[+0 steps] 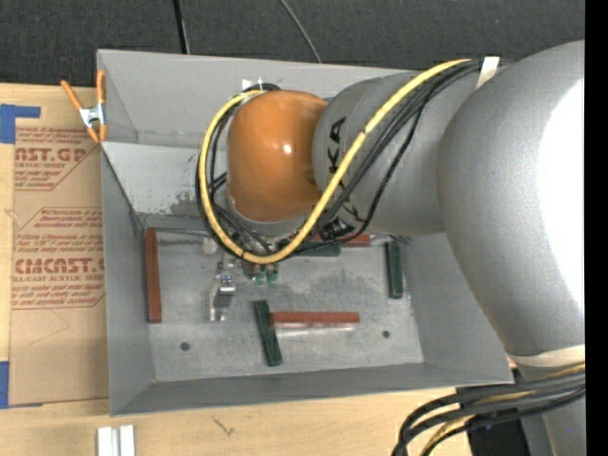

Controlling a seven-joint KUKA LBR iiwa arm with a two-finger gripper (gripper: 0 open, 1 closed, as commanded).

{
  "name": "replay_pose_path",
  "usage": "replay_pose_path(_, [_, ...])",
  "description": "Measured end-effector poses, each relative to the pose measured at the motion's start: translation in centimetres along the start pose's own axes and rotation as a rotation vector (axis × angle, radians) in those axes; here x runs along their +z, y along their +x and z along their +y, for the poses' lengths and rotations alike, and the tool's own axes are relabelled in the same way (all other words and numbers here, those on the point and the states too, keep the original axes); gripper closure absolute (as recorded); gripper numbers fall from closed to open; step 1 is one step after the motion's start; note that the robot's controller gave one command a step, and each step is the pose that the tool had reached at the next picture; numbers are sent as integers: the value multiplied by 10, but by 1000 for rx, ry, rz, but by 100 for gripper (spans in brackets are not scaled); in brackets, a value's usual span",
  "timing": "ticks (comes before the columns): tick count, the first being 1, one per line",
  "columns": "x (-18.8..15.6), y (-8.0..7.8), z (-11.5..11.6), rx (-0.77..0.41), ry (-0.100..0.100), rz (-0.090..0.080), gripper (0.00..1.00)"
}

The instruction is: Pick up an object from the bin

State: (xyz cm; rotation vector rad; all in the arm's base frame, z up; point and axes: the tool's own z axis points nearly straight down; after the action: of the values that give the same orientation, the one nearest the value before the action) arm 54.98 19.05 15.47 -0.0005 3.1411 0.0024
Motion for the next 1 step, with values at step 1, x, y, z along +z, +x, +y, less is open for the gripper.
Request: replay_pose_path(1, [43, -18, -47, -107, 0, -4, 0])
